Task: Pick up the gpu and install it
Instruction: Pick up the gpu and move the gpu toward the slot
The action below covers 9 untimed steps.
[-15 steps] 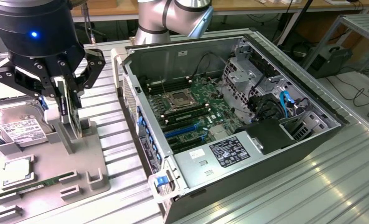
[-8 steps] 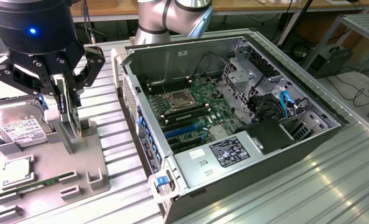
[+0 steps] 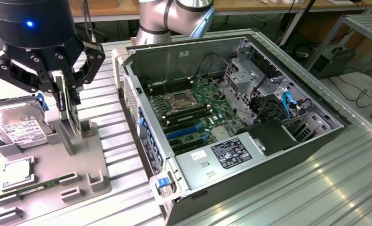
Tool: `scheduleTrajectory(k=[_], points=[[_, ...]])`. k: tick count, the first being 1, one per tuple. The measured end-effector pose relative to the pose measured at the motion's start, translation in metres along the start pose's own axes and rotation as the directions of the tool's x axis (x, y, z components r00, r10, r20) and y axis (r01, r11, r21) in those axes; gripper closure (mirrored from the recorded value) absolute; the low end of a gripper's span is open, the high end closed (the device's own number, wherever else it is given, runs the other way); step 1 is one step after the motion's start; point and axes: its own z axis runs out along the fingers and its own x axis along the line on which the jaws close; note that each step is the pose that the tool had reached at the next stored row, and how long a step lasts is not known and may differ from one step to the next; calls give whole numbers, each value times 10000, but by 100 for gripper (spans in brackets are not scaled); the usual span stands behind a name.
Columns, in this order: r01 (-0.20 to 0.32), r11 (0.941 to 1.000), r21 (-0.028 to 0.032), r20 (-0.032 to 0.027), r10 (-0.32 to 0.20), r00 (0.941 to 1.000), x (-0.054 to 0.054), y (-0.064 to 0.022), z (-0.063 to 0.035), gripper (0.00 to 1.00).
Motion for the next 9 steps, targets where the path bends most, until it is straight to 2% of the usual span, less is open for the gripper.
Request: scheduleTrajectory(k=[9], points=[[0,10000,0,0,0,10000,0,3,-64,72]])
